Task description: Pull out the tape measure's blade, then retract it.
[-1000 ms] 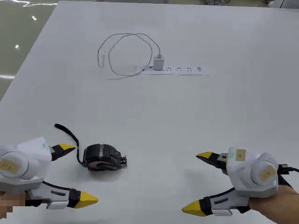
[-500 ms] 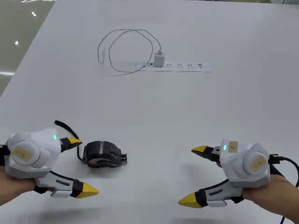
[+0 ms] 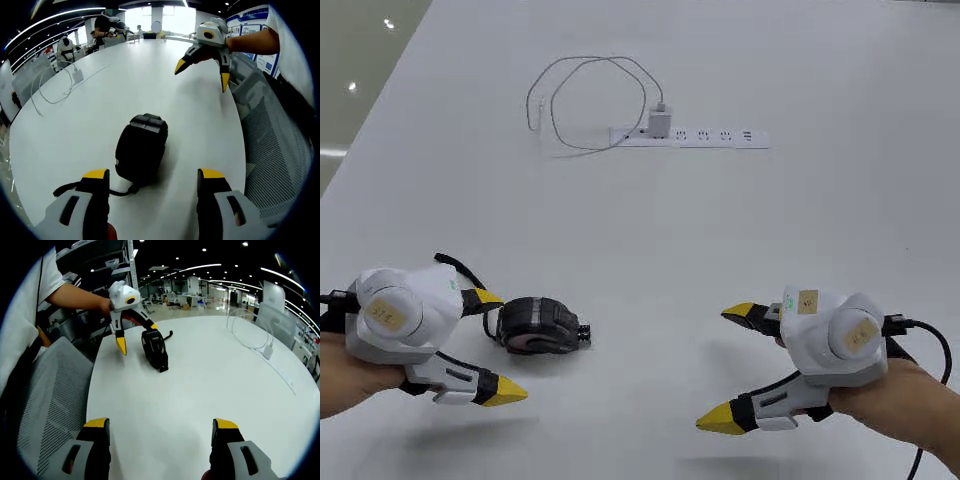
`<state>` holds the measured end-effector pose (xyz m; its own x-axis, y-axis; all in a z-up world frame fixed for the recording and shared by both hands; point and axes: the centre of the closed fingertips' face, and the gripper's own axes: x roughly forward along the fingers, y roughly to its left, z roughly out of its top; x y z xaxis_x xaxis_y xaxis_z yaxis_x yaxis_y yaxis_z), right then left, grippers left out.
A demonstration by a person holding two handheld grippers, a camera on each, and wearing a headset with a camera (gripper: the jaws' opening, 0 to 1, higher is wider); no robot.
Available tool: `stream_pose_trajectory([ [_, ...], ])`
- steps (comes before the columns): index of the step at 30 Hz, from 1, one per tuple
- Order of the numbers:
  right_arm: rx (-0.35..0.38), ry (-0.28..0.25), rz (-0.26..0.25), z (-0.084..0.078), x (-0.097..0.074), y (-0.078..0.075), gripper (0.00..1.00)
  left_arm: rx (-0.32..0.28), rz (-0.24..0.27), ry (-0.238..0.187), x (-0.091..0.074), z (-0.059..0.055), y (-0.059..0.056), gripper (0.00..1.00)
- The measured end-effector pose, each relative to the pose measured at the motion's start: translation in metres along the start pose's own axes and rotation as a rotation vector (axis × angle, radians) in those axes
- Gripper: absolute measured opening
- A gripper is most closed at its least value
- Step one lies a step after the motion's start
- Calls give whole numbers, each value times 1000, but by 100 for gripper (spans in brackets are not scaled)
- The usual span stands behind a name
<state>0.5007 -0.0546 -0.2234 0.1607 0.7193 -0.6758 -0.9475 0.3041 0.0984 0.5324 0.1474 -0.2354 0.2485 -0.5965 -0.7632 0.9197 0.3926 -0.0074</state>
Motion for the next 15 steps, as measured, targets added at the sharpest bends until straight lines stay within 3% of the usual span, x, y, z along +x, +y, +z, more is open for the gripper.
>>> stream_pose_trajectory([
  [15,3,2,14,0,4,1,82,8,-6,35,9,2,14,50],
])
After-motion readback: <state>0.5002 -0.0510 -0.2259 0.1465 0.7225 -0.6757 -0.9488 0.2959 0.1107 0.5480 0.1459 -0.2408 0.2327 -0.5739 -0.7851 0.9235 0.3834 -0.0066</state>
